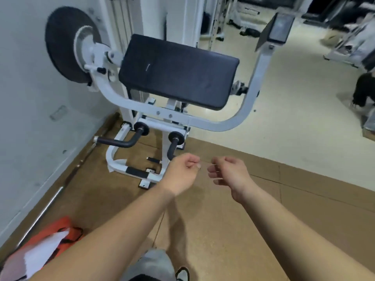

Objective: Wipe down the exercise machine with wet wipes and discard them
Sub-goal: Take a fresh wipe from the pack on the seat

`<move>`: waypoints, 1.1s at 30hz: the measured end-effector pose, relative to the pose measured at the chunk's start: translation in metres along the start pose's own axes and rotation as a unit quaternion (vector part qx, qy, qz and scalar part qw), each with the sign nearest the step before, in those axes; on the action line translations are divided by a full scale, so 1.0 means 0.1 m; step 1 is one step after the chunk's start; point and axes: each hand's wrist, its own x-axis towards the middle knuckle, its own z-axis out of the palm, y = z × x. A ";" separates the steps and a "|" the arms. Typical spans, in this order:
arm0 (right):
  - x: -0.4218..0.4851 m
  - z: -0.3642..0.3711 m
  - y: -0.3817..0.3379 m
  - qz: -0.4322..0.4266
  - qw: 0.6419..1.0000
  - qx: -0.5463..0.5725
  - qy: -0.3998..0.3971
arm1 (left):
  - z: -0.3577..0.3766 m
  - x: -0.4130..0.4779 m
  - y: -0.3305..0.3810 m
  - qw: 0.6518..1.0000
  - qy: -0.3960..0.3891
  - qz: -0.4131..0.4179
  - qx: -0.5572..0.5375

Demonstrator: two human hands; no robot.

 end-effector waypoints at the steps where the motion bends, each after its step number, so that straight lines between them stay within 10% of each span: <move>1: 0.09 -0.19 -0.02 0.003 1.000 0.012 0.014 | 0.16 0.11 0.09 1.000 -0.012 0.004 0.004; 22: 2.41 -3.29 -0.73 0.037 0.959 0.176 0.217 | 3.09 2.88 2.05 0.971 -0.214 0.064 0.087; 33: 4.23 -5.53 -0.99 0.049 0.964 0.166 0.200 | 5.23 4.31 3.02 0.976 -0.213 0.015 0.045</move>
